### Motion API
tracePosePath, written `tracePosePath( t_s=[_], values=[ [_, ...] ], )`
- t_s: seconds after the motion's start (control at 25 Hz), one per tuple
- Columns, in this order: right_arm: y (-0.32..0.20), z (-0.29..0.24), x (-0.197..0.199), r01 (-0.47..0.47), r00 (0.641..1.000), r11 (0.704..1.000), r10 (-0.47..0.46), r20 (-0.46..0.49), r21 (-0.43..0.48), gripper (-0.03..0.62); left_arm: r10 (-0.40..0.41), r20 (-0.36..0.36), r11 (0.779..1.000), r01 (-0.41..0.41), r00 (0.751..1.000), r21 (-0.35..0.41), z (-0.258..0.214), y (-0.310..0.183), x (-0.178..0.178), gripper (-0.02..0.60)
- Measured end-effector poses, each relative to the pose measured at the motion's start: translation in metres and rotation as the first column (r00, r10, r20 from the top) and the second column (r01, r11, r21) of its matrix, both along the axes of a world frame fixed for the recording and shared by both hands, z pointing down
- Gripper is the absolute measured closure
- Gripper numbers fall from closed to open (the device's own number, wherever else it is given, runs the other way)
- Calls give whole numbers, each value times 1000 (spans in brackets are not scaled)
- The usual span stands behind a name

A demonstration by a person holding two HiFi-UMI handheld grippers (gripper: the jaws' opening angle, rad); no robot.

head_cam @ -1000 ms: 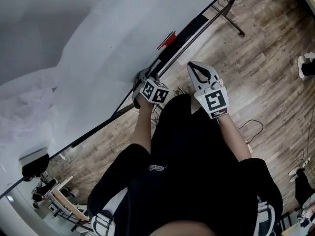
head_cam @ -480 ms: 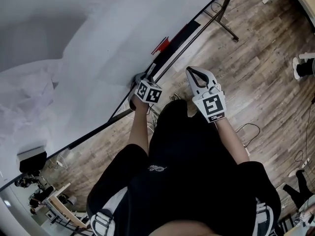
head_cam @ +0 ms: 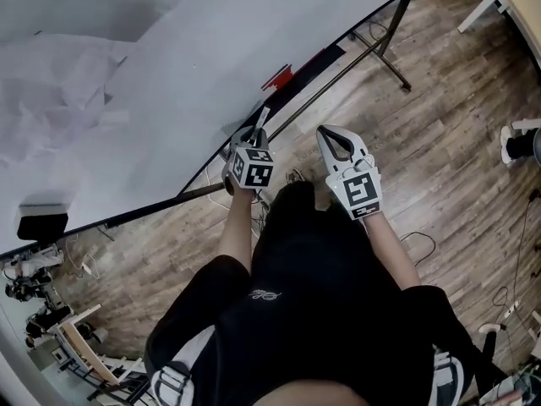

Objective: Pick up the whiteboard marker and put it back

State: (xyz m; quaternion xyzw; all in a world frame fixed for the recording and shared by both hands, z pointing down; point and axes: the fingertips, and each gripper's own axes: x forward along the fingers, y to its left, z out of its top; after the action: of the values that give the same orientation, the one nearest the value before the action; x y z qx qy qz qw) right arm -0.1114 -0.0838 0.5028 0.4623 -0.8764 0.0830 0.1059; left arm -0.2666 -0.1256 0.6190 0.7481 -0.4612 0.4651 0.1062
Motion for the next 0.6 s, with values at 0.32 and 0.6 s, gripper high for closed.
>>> tracePosePath(
  t_s=[0.32,0.6],
  values=[
    [38,-12,8,60,998,998,-60,15,23,589,-122,-362,966,195,924,171,-68,44,36,514],
    [74,-24,13,111,993,993,-112,31,30,591,-115,-469,898,294,876,329,-129,98,55,514]
  ],
)
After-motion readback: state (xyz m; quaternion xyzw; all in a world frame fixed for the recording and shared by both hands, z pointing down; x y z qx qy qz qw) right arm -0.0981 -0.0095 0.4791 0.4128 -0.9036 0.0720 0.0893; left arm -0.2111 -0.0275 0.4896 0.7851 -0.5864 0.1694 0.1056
